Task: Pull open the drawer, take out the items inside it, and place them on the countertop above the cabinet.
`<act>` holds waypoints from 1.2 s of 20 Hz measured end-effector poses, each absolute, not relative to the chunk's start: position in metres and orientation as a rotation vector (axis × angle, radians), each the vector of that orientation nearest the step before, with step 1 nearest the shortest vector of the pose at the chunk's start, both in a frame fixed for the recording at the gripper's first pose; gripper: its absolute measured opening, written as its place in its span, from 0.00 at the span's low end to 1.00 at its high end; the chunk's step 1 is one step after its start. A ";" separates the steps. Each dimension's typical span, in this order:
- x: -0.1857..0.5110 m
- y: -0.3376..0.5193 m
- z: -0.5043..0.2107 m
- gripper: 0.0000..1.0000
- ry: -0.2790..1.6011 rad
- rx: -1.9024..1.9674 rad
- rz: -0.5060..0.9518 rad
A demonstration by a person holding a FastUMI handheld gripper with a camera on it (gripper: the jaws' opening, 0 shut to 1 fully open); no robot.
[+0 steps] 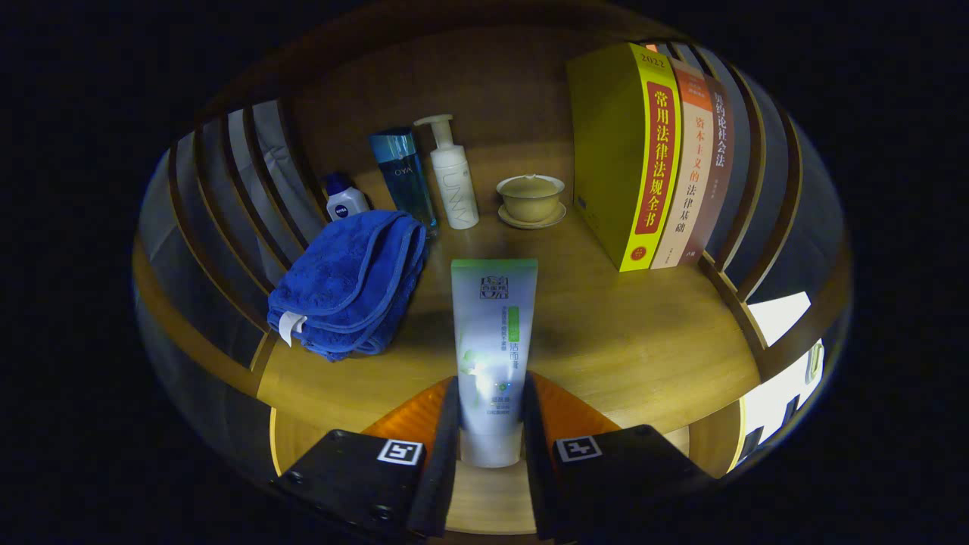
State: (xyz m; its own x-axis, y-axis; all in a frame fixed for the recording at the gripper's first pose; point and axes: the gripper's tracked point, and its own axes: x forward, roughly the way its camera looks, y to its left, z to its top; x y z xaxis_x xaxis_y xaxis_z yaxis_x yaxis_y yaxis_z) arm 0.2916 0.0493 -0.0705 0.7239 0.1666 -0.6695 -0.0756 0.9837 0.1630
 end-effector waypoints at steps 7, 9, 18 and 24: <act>0.296 0.048 -0.062 0.64 0.705 0.120 0.135; 0.293 0.049 -0.059 0.68 0.694 0.129 0.145; 0.269 0.037 -0.026 0.75 0.577 0.162 0.148; 0.246 0.029 -0.011 0.91 0.535 0.158 0.152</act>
